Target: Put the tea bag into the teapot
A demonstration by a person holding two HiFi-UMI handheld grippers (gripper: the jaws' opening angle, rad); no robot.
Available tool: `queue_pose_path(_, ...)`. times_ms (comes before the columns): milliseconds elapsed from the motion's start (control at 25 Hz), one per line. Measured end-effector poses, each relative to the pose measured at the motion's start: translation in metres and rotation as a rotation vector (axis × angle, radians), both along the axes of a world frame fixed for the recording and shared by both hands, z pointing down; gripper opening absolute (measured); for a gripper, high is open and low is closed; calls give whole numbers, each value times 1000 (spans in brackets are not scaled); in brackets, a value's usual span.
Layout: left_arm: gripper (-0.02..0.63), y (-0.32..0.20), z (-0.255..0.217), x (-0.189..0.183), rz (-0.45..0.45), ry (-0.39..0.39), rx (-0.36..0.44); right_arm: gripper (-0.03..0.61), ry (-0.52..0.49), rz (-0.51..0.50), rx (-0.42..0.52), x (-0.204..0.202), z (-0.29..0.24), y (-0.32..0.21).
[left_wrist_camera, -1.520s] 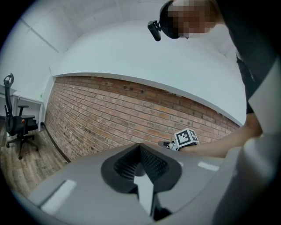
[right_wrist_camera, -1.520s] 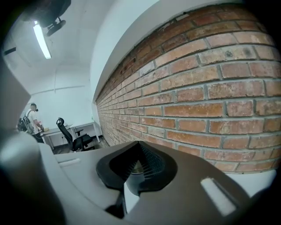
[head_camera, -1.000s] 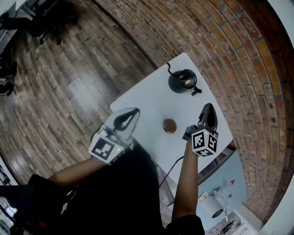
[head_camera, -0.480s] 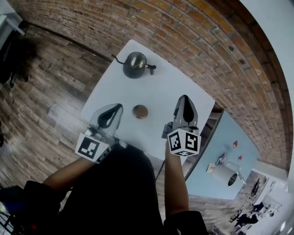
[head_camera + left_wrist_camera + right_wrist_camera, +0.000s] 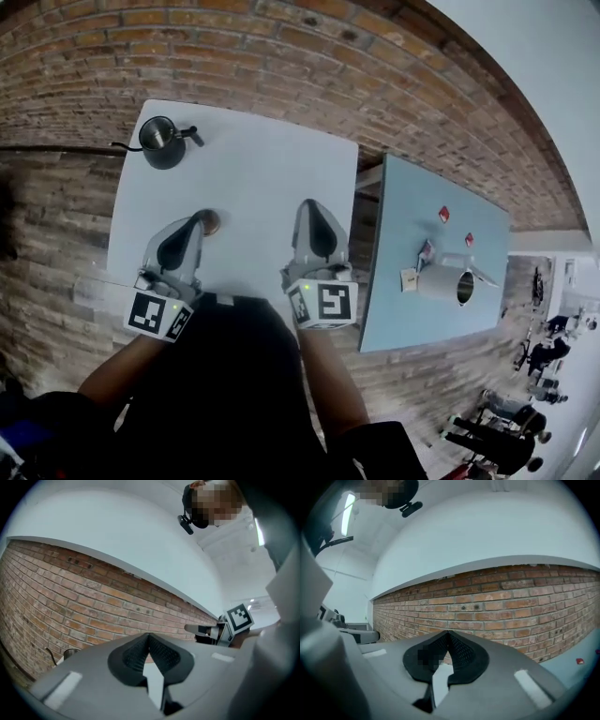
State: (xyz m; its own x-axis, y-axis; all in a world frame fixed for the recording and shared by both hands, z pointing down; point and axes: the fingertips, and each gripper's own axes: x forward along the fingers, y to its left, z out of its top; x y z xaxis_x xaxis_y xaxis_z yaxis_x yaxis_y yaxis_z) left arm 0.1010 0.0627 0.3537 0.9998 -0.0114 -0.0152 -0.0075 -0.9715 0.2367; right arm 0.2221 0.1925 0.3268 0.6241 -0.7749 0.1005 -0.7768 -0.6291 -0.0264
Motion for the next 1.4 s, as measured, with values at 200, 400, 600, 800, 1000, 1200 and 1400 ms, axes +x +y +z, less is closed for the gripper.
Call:
queue_pose_path(200, 0, 28, -3, 20, 52, 6, 5, 2, 39, 65, 26, -5, -14, 38)
queue_pose_path(400, 0, 52, -5, 39, 89, 9, 10, 2, 20, 102, 2, -5, -6, 67)
queue_pose_path(600, 0, 62, -9, 51, 86, 9, 20, 0, 23, 106, 22, -1, -5, 78)
queue_pose_path(800, 0, 65, -11, 60, 59, 10, 29, 0, 27, 107, 21, 8, -5, 83)
queue_pose_path(1000, 0, 61, -10, 60, 34, 1, 40, 0, 3, 58, 3, 11, 7, 71)
queue_pose_path(1200, 0, 57, -16, 62, 0, 28, 75, 0, 13, 25, -9, 15, 8, 61)
queue_pose_path(1400, 0, 53, -19, 61, -23, 30, 76, 0, 53, 8, 5, 18, 0, 53)
